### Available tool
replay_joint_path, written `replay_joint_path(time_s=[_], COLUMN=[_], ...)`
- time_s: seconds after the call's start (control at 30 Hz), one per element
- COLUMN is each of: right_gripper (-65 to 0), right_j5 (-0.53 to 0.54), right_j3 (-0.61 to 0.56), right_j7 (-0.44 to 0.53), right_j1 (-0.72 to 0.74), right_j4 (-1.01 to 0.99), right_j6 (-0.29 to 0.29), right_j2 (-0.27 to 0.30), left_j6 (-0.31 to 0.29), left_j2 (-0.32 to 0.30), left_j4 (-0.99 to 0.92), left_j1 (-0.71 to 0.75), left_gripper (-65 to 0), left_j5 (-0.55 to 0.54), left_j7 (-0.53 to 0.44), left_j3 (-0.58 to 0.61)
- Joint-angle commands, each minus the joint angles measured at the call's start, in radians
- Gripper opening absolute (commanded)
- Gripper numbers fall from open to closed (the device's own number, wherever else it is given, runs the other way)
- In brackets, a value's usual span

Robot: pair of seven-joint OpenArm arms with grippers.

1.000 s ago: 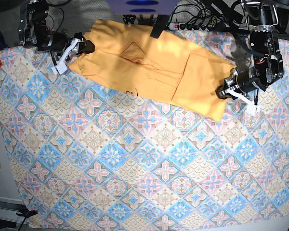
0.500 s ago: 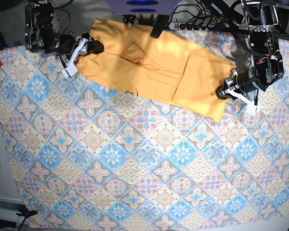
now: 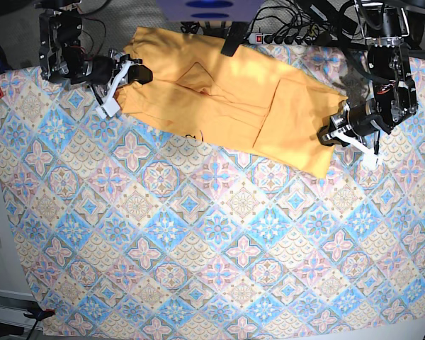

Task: Fold the T-shirt properly
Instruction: 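Hold the shirt end with the right gripper and drag it outward, then lift the shirt end with the right gripper and fold it toward the left gripper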

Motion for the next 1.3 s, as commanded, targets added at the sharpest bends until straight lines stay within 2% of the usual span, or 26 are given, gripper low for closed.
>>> replay_joint_path(time_s=[0.0, 0.17, 0.37, 0.67, 0.87, 0.97, 1.27], right_gripper=[-64.6, -64.8, -64.8, -64.8, -64.8, -64.8, -64.8], right_j5=[0.018, 0.018, 0.018, 0.018, 0.018, 0.018, 0.018], right_j3=[0.009, 0.012, 0.055, 0.050, 0.047, 0.046, -0.065], right_j7=[0.006, 0.006, 0.006, 0.004, -0.057, -0.074, -0.070], right_j1=[0.001, 0.055, 0.118, 0.256, 0.274, 0.274, 0.299], right_j4=[0.001, 0.000, -0.002, -0.006, 0.001, 0.001, 0.064], right_j6=[0.010, 0.010, 0.012, 0.012, 0.012, 0.012, 0.012], right_j2=[0.008, 0.013, 0.014, 0.016, 0.014, 0.007, -0.071], left_j6=[-0.001, -0.001, -0.002, -0.002, -0.002, -0.002, -0.002], left_j2=[-0.014, -0.012, 0.025, 0.071, 0.079, 0.080, 0.102], left_j4=[0.013, 0.013, 0.013, 0.013, 0.013, 0.013, 0.013], left_j1=[-0.008, -0.005, 0.018, 0.027, 0.027, 0.027, 0.026], left_gripper=[-58.7, -58.7, -58.7, -58.7, -58.7, -58.7, -58.7], left_j5=[-0.017, -0.018, -0.018, -0.018, -0.018, -0.017, -0.015], left_j7=[-0.011, -0.011, -0.005, -0.003, -0.006, -0.009, -0.011], left_j3=[-0.006, -0.004, -0.003, 0.003, 0.035, 0.035, 0.037])
